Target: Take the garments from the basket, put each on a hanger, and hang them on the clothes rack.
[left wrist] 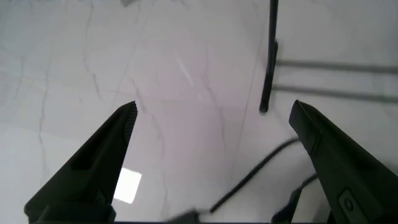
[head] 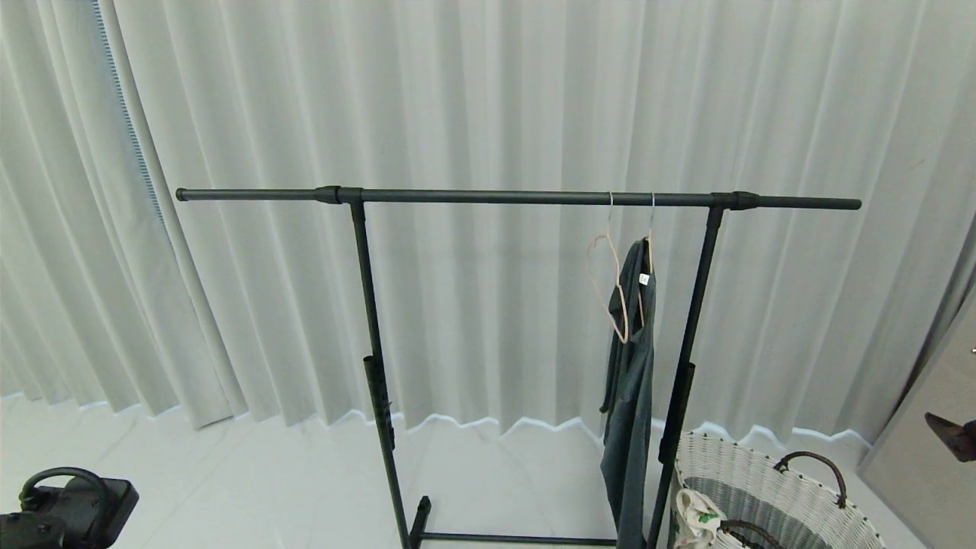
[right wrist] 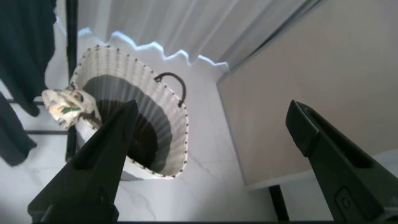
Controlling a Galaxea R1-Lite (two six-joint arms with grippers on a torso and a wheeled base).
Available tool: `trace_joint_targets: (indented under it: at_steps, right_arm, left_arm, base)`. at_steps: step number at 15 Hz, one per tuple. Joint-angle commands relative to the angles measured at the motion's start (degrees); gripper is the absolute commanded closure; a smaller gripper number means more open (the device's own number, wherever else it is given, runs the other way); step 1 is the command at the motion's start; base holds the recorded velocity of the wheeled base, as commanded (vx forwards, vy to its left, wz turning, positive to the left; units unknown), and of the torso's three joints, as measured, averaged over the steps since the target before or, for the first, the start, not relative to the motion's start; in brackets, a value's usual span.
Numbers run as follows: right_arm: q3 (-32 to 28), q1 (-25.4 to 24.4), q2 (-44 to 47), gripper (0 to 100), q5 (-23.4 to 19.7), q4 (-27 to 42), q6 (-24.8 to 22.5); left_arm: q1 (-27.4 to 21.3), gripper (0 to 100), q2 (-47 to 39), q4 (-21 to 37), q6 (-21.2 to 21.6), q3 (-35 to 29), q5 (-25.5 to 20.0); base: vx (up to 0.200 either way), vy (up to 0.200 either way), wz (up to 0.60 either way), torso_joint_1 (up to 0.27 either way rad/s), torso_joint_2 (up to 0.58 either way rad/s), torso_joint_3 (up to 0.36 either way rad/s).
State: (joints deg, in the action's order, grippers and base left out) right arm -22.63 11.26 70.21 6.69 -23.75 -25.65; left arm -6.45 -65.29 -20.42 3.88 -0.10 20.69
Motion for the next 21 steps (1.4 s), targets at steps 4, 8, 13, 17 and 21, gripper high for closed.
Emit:
trace_joint_targets:
  at_steps: [4,8,13,17,21]
  right_arm:
    - [0.04,-0.28,0.46,0,-0.01,0.02,-0.10]
    - [0.57,-0.37,1.25,0,-0.01,0.02,-0.19]
    - [1.44,-0.37,0.90,0,0.07,0.02,-1.07]
    - [2.24,-0.37,0.90,0,0.07,0.02,-1.33]
    - [2.59,-0.54,0.90,0,0.07,0.02,-2.12]
  left_arm:
    - [-0.58,0,14.32,16.73,0.17,0.10,-0.12]
    - [0.12,0,13.53,17.87,0.25,0.10,-3.11]
    - [0.12,0,11.24,17.87,0.17,0.10,-3.11]
    - [0.21,0,11.42,17.87,0.17,0.10,-3.11]
    - [0.21,0,11.50,17.87,0.08,0.10,-3.11]
  base:
    - [0.000,0.000,0.00,-0.201,0.42,0.211]
    - [0.000,0.000,0.00,-0.242,0.50,0.255]
    - [0.000,0.000,0.00,-0.238,0.49,0.251]
    - [0.000,0.000,0.00,-0.228,0.47,0.245]
    - [0.000,0.000,0.00,-0.215,0.42,0.212]
